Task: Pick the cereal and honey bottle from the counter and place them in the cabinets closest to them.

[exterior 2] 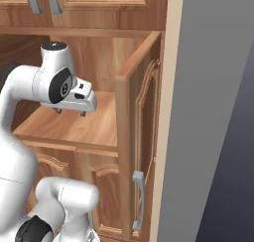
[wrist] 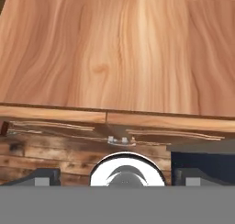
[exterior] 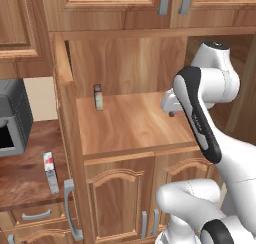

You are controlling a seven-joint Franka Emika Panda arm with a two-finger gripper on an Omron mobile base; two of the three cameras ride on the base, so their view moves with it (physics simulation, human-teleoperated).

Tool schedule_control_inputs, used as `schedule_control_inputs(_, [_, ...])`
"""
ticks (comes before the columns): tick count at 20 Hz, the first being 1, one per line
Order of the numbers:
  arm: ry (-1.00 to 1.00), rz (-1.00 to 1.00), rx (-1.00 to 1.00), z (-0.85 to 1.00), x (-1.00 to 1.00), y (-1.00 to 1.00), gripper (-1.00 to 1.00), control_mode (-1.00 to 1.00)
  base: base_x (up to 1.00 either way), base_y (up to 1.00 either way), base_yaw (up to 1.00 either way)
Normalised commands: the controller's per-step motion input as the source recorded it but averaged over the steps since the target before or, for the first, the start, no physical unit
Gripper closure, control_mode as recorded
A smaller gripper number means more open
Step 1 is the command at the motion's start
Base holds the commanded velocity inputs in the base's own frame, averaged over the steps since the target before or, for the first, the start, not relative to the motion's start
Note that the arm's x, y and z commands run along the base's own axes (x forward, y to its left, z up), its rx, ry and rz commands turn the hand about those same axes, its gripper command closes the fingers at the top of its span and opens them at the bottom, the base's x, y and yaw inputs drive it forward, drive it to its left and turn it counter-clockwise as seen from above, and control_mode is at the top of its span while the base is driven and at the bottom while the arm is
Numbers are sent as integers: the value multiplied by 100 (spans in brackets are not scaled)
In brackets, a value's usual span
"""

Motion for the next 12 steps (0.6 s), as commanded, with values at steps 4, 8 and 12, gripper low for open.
schedule_control_inputs(4, [-7,0,0,-4,-98,0,-100,-100,0,0,0])
schedule_control_inputs(8, [-11,0,-2,-14,-100,0,-100,-100,0,0,0])
schedule_control_inputs(12, [-5,1,-4,-23,-89,0,-100,-100,0,0,0])
